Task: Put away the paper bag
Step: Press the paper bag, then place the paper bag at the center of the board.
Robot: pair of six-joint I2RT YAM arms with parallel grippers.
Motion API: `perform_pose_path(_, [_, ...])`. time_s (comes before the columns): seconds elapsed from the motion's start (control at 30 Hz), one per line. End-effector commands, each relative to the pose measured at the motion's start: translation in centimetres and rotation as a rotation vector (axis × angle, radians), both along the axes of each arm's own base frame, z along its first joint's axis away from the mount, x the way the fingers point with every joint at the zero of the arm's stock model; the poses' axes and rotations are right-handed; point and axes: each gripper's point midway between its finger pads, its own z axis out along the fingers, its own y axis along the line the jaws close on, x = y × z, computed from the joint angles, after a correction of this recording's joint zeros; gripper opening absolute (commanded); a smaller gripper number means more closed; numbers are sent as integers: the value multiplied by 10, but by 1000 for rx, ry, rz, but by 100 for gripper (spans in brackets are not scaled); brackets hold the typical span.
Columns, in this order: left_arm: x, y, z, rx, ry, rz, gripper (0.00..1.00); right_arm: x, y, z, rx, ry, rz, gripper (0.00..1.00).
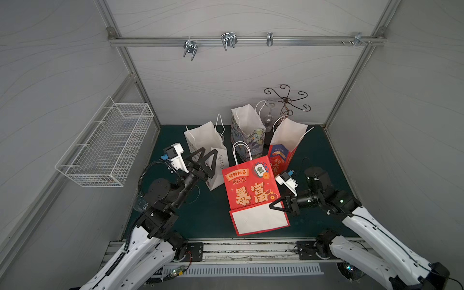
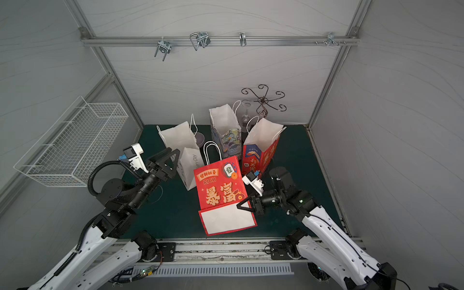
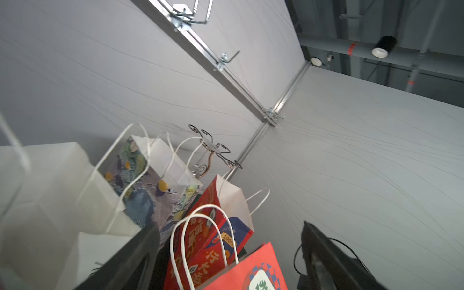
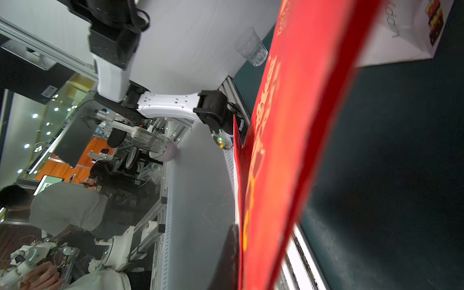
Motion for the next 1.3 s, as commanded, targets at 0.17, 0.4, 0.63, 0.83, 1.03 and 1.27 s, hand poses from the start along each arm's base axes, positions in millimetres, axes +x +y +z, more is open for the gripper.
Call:
perform_pose_path(0.17, [1, 62, -49, 2, 193, 309, 86, 11, -10, -55, -143, 121, -237, 0])
perform_pose_path(0.4, [4, 68, -76, -23, 287, 346, 83, 36, -5, -91, -202, 216, -369, 0])
perform_pose_path(0.63, [7, 65, -83, -22, 318, 338, 82, 58, 4, -118, -258, 277, -431, 0])
perform_pose_path(0.83, [8, 63, -86, -13, 331, 334, 82, 71, 1, -150, -360, 363, -478, 0])
perform_pose_path(1.03, [8, 62, -89, -13, 341, 330, 82, 77, 0, -174, -470, 359, -462, 0])
perform_pose_path(1.27, [7, 62, -91, -7, 345, 328, 82, 82, -6, -190, -551, 347, -477, 15])
